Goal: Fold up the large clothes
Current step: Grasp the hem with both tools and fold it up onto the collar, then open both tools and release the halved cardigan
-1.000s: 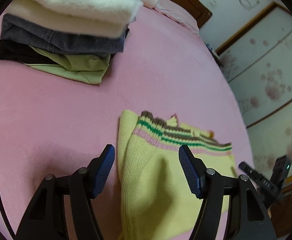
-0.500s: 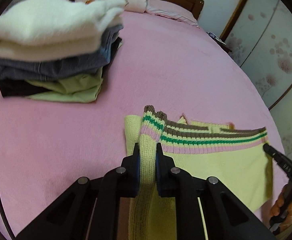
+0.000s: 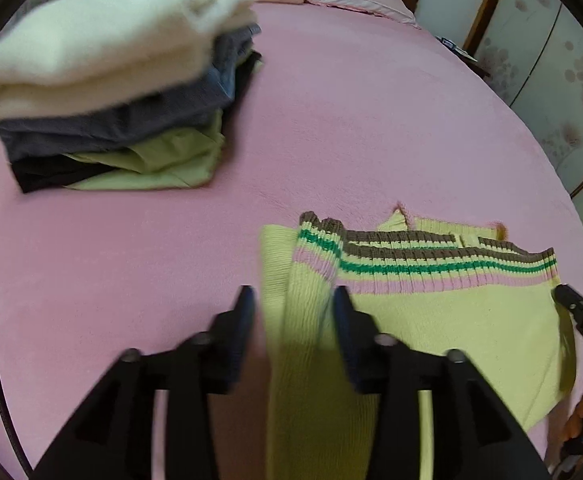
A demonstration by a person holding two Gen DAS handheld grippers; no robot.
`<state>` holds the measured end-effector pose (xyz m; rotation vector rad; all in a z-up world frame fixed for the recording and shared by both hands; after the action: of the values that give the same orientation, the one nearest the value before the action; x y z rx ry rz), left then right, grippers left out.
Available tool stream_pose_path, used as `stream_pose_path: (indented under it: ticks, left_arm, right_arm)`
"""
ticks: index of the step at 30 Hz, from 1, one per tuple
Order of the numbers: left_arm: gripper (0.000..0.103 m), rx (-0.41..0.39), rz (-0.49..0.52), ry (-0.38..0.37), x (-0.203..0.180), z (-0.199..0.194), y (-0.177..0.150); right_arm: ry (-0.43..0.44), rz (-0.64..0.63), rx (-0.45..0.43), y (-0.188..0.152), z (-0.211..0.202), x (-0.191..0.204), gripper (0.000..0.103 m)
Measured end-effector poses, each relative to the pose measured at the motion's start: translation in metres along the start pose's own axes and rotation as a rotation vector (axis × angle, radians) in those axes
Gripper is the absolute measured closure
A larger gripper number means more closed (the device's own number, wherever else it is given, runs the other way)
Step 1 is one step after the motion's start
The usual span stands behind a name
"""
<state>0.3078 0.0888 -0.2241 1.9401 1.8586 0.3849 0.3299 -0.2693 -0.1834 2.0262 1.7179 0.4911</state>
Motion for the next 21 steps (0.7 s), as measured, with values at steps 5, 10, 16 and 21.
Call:
stream_pose_path:
  ticks: [5, 10, 16, 21]
  left_arm:
    - [0.031, -0.058, -0.021, 0.028, -0.003, -0.054, -0.002]
    - [0.027, -0.083, -0.031, 0.079, -0.013, -0.106, -0.011]
    - [0.026, -0.094, -0.036, 0.098, -0.012, -0.157, -0.034]
    - [0.024, -0.117, -0.055, 0.136, -0.011, -0.175, -0.055]
  right_arm:
    - [0.050, -0.008, -0.078, 0.003, -0.056, 0.008, 0.081]
    - [0.144, -0.009, -0.138, -0.001, -0.112, 0.026, 0.067]
    - [0.232, -0.013, -0.169, -0.016, -0.152, 0.046, 0.067]
    - [0.240, -0.032, -0.218, -0.035, -0.173, 0.064, 0.067]
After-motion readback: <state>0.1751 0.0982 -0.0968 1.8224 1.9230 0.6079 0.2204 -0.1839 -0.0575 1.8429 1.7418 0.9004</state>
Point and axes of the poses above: each gripper's, at about its wrist camera, not at the fingertips, and z roughly the way its jaws point, x to its left, y to its top, the point moved 4 cm from there along z, roughly the way its jaws point, and after that the axes turned 5 degrees about z, right-handed, at the moved point
